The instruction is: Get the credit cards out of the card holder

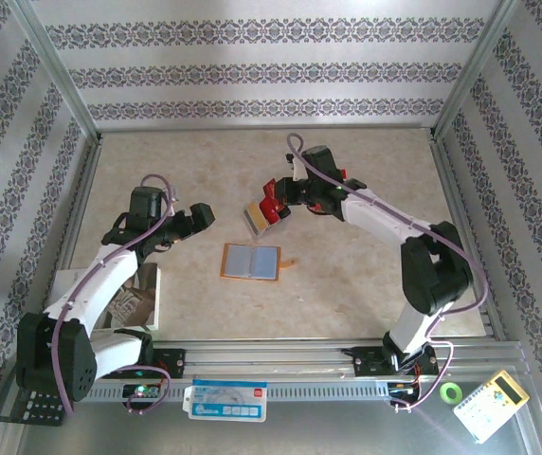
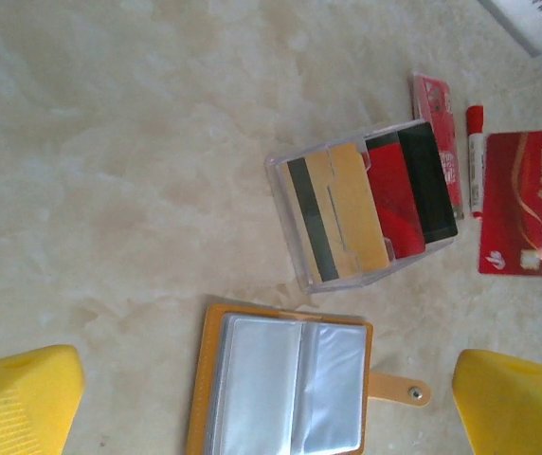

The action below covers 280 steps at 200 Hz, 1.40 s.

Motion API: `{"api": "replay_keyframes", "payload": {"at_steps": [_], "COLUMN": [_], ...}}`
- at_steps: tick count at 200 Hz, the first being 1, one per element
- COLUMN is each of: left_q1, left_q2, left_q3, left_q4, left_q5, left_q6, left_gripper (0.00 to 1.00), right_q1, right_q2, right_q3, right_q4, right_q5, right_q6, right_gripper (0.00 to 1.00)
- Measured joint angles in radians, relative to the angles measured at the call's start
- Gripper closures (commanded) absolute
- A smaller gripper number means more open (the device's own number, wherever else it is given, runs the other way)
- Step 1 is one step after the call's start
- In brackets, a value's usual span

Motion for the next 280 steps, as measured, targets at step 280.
{"api": "replay_keyframes", "payload": {"at_steps": [280], "left_q1": [0.003], "left_q2": [0.033], "left_q3": [0.002], "left_q4": [0.009], "left_q5": [0.085], "left_q6": [0.032], "left_gripper": [0.00], "right_q1": [0.001], "right_q2": [0.198], "right_q3": [0.215], "right_q4": [-0.225], "right_q5": [0.053], "right_q6": [-0.130], "right_gripper": [0.64]}}
